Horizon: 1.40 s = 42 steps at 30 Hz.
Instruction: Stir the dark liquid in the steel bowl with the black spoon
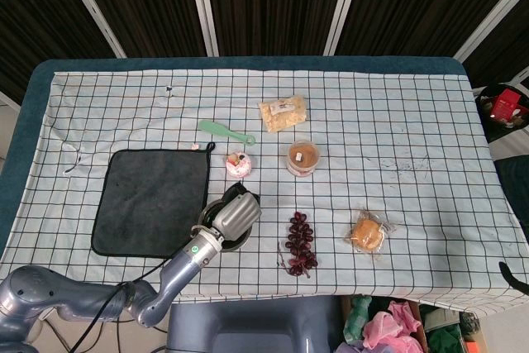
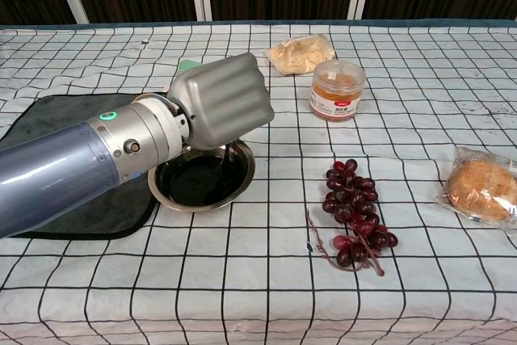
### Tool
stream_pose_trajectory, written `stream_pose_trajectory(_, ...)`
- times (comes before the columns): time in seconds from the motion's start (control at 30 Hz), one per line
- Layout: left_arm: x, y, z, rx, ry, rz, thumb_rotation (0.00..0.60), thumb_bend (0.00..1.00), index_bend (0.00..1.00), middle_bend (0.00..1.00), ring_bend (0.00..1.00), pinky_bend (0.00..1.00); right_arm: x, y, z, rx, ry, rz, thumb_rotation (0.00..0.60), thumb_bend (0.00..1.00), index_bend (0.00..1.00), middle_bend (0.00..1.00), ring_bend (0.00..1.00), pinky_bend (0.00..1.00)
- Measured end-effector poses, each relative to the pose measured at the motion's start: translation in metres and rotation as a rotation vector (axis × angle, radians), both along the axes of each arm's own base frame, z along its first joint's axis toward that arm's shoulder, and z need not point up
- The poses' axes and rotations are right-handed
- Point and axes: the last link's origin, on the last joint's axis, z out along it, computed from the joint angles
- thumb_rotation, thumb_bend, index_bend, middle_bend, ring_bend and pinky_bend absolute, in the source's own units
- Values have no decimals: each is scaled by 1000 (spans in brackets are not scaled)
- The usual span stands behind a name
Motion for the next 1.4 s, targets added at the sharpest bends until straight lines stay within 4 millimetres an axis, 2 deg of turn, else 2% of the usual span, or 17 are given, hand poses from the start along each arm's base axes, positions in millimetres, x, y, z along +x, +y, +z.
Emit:
stream_pose_trajectory(0.23,10,-12,0,-25,-33,-39,600,452,672,904,935,882,0,1,1,-4,-2,1,600,228,68,12,62,212)
stream_pose_trajectory(0.37,7,-20,2,-44,-34,-58,600,453,673,905,935,882,0,1,1,-5,-2,2,600,228,68,12,62,212)
stream_pose_trajectory(0.7,-20,-30,27,-68,-30,-68,600,452,674,905,936,882,1,0,-1,2,4,1,600,228,68,12,62,212)
stream_pose_trajectory(0.93,-47,-27,48,-69,-40,-26,600,453,675,905,935,882,1,-1,-3,9,9,-1,600,228,68,12,62,213)
stream_pose_trajectory(1.1,-59,-17,55,-49,-41,7,600,453,675,904,935,882,1,-1,-4,10,10,-3,600,228,67,12,62,213)
stream_pose_trajectory(1.23,-60,-6,55,-33,-29,19,600,453,675,903,936,882,1,-2,-4,13,11,-4,600,228,67,12,62,212)
stream_pose_trajectory(1.4,-48,4,49,-15,-34,4,600,453,675,903,935,882,1,-1,-4,11,10,-4,600,228,66,12,62,213)
